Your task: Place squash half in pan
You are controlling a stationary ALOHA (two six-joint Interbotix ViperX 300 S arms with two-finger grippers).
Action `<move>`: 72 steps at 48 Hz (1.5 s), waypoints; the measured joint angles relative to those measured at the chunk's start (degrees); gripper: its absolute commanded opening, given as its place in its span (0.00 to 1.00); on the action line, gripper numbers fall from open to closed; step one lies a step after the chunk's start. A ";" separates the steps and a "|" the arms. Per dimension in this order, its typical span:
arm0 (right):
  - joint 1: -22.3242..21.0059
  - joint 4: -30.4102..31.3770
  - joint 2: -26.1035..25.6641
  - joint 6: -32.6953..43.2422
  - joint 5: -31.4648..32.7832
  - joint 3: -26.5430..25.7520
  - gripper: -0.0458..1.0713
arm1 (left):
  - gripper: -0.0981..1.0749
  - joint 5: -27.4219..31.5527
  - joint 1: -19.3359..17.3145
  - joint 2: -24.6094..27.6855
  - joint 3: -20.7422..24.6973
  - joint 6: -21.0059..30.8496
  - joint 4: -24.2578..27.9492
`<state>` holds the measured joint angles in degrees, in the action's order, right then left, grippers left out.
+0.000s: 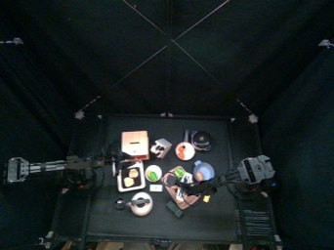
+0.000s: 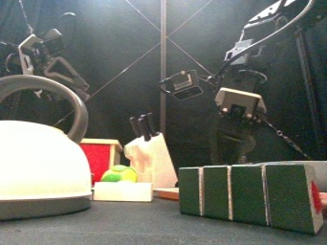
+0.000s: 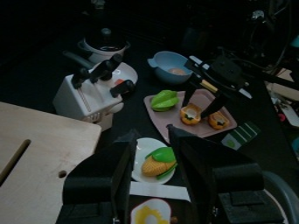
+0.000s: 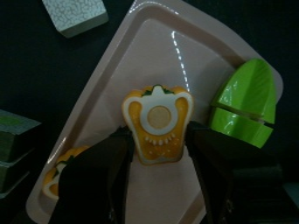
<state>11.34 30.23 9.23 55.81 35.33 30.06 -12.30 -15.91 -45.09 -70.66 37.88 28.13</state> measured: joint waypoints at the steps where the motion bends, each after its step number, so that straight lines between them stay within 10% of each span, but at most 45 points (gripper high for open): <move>1: 0.00 0.18 -0.18 0.09 0.18 0.00 0.62 | 0.73 0.00 -0.09 0.00 0.00 0.00 0.00; 21: -0.62 4.13 -4.31 0.44 3.25 -0.70 0.63 | 0.73 0.00 -0.09 0.00 -0.09 0.00 0.00; 55: -17.84 14.68 -5.01 11.51 10.99 3.96 0.63 | 0.73 0.00 -0.09 0.00 -0.18 0.00 0.00; 72: -23.03 15.82 -5.80 14.33 3.87 6.15 0.86 | 0.73 0.00 -0.09 0.00 -0.26 0.00 0.00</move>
<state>-11.69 46.05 3.43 70.14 39.20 36.21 -12.30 -16.00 -45.09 -70.93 37.88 28.13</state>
